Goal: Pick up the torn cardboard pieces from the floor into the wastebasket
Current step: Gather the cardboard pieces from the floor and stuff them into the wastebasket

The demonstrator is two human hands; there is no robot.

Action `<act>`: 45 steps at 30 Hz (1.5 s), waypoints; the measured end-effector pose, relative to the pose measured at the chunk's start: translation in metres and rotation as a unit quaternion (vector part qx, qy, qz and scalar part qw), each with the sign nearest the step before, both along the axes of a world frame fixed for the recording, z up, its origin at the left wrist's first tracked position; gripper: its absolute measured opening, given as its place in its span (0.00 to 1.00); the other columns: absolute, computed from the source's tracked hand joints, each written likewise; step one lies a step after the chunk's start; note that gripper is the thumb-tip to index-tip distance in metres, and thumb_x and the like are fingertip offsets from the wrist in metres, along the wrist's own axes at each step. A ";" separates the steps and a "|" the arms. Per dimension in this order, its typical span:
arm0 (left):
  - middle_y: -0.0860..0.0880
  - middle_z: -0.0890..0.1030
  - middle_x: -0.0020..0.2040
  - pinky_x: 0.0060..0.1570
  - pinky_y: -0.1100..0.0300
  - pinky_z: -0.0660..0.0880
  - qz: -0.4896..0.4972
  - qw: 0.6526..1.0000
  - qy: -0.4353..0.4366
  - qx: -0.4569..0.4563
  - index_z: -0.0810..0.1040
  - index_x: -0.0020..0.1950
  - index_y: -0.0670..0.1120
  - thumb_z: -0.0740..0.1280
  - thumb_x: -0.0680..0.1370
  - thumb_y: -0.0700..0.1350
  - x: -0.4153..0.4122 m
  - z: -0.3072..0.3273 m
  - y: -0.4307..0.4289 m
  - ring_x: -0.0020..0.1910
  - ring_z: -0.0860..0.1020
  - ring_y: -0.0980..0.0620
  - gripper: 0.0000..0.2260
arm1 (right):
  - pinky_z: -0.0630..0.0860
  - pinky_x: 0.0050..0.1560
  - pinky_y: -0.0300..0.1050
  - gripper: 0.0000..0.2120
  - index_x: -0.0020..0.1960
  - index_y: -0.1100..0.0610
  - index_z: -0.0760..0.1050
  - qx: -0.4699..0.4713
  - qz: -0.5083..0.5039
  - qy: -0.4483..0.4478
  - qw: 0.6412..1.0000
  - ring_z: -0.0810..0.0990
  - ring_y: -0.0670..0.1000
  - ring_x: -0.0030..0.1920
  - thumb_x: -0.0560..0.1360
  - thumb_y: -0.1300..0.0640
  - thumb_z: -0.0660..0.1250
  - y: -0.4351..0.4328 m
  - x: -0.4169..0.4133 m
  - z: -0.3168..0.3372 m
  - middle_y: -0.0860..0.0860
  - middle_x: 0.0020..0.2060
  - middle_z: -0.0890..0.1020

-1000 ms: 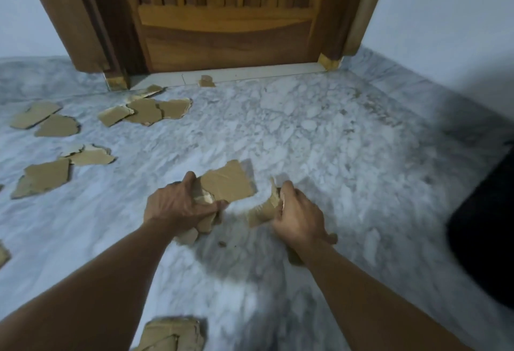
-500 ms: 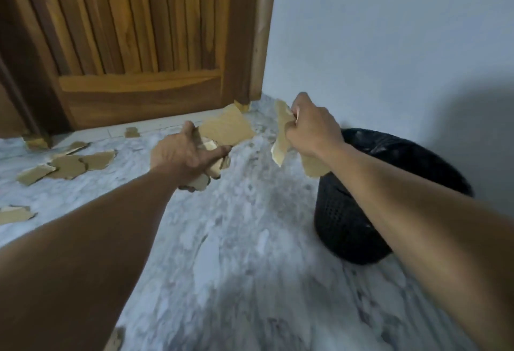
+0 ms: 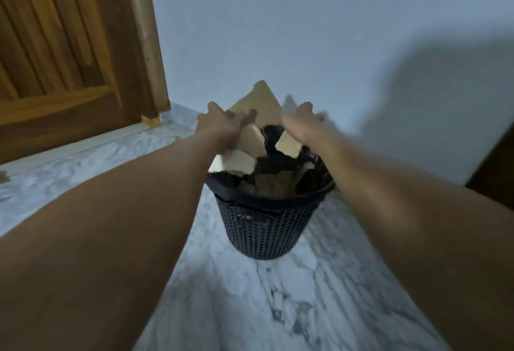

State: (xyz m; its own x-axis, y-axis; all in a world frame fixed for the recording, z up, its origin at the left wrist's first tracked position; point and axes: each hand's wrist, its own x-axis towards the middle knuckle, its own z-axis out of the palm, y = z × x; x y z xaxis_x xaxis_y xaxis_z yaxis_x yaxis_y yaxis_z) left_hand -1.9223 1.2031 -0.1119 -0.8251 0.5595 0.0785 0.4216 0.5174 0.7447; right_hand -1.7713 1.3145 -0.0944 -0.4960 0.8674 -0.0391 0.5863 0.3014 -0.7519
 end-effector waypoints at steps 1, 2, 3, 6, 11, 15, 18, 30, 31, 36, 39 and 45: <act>0.35 0.76 0.66 0.50 0.46 0.74 -0.013 1.000 -0.009 -0.013 0.69 0.71 0.37 0.63 0.78 0.68 0.001 -0.006 0.007 0.60 0.77 0.34 0.37 | 0.65 0.65 0.55 0.40 0.81 0.53 0.49 -0.012 0.007 0.009 1.000 0.61 0.63 0.74 0.76 0.43 0.65 0.008 0.005 -0.001 0.58 0.77 0.59; 0.33 0.76 0.66 0.53 0.46 0.74 -0.017 1.000 -0.001 -0.017 0.70 0.71 0.35 0.62 0.81 0.64 0.002 -0.011 0.009 0.61 0.77 0.34 0.34 | 0.67 0.63 0.53 0.39 0.80 0.55 0.52 -0.009 0.015 0.021 1.000 0.65 0.61 0.72 0.76 0.44 0.65 0.017 0.009 -0.002 0.57 0.77 0.62; 0.35 0.78 0.65 0.55 0.48 0.74 -0.009 1.000 0.021 -0.012 0.72 0.70 0.36 0.62 0.82 0.60 0.001 -0.014 0.008 0.62 0.77 0.35 0.29 | 0.69 0.56 0.49 0.36 0.79 0.58 0.56 0.009 0.017 0.033 0.999 0.71 0.59 0.66 0.76 0.47 0.65 0.024 0.015 -0.004 0.56 0.75 0.66; 0.39 0.79 0.61 0.60 0.45 0.76 0.031 0.994 0.095 -0.035 0.71 0.71 0.46 0.66 0.79 0.52 -0.006 -0.020 -0.011 0.61 0.77 0.37 0.22 | 0.70 0.43 0.44 0.30 0.75 0.56 0.64 0.086 -0.020 0.042 0.995 0.77 0.52 0.52 0.74 0.52 0.64 0.040 0.039 -0.013 0.53 0.69 0.73; 0.36 0.77 0.60 0.50 0.36 0.81 -0.008 0.993 -0.111 -0.040 0.73 0.65 0.44 0.61 0.80 0.36 -0.012 -0.044 -0.047 0.54 0.79 0.31 0.14 | 0.74 0.48 0.47 0.25 0.74 0.61 0.63 -0.011 -0.029 -0.104 0.994 0.78 0.60 0.56 0.79 0.56 0.61 0.044 0.076 -0.052 0.60 0.66 0.74; 0.33 0.79 0.56 0.53 0.34 0.80 0.011 0.988 -0.147 0.034 0.78 0.63 0.40 0.58 0.78 0.32 -0.017 -0.054 -0.063 0.52 0.80 0.30 0.16 | 0.83 0.36 0.59 0.15 0.62 0.65 0.73 -0.155 -0.026 0.016 0.987 0.85 0.61 0.38 0.80 0.66 0.52 0.024 0.070 -0.069 0.63 0.45 0.83; 0.34 0.81 0.55 0.53 0.35 0.80 0.035 0.987 -0.146 0.055 0.79 0.59 0.42 0.59 0.78 0.33 -0.029 -0.050 -0.089 0.51 0.81 0.31 0.14 | 0.84 0.42 0.64 0.18 0.68 0.58 0.70 -0.168 -0.011 0.076 0.983 0.85 0.62 0.49 0.80 0.67 0.55 0.009 0.044 -0.060 0.61 0.53 0.83; 0.41 0.81 0.60 0.35 0.42 0.83 0.183 0.946 -0.194 0.183 0.67 0.77 0.56 0.61 0.82 0.33 -0.108 -0.025 -0.270 0.46 0.83 0.37 0.27 | 0.84 0.38 0.62 0.12 0.61 0.50 0.74 -0.179 0.172 0.177 0.952 0.87 0.59 0.41 0.81 0.62 0.59 -0.115 -0.132 -0.050 0.58 0.49 0.85; 0.41 0.81 0.59 0.34 0.44 0.84 0.200 0.939 -0.195 0.201 0.68 0.76 0.56 0.61 0.82 0.33 -0.114 -0.026 -0.287 0.44 0.83 0.39 0.27 | 0.84 0.37 0.61 0.13 0.63 0.51 0.73 -0.191 0.184 0.175 0.948 0.87 0.59 0.41 0.82 0.62 0.59 -0.128 -0.148 -0.053 0.58 0.50 0.85; 0.43 0.81 0.54 0.30 0.50 0.82 0.275 0.916 -0.184 0.224 0.72 0.72 0.55 0.60 0.82 0.33 -0.140 -0.038 -0.359 0.44 0.84 0.40 0.23 | 0.83 0.31 0.53 0.15 0.62 0.51 0.75 -0.213 0.220 0.150 0.940 0.86 0.56 0.38 0.83 0.64 0.55 -0.185 -0.221 -0.069 0.57 0.49 0.84; 0.42 0.82 0.54 0.36 0.44 0.84 0.301 0.909 -0.187 0.220 0.73 0.70 0.57 0.60 0.82 0.32 -0.151 -0.051 -0.386 0.42 0.85 0.41 0.23 | 0.83 0.33 0.56 0.20 0.72 0.49 0.70 -0.236 0.238 0.133 0.933 0.84 0.60 0.44 0.83 0.63 0.54 -0.210 -0.252 -0.078 0.56 0.57 0.82; 0.41 0.81 0.58 0.43 0.35 0.83 0.286 0.920 -0.204 0.172 0.71 0.69 0.53 0.60 0.83 0.38 -0.159 -0.060 -0.401 0.50 0.84 0.38 0.16 | 0.83 0.48 0.59 0.19 0.72 0.57 0.68 -0.175 0.221 0.080 0.956 0.81 0.60 0.47 0.83 0.54 0.59 -0.234 -0.267 -0.079 0.59 0.57 0.80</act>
State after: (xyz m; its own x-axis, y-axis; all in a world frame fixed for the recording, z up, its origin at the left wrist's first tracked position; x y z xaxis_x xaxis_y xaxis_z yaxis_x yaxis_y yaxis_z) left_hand -2.0818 0.8018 -0.1718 -0.9771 0.0239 -0.2114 -0.1972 0.2710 0.9422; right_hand -2.0379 1.0809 -0.1739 -0.8350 0.5196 -0.1813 0.3292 0.2076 -0.9212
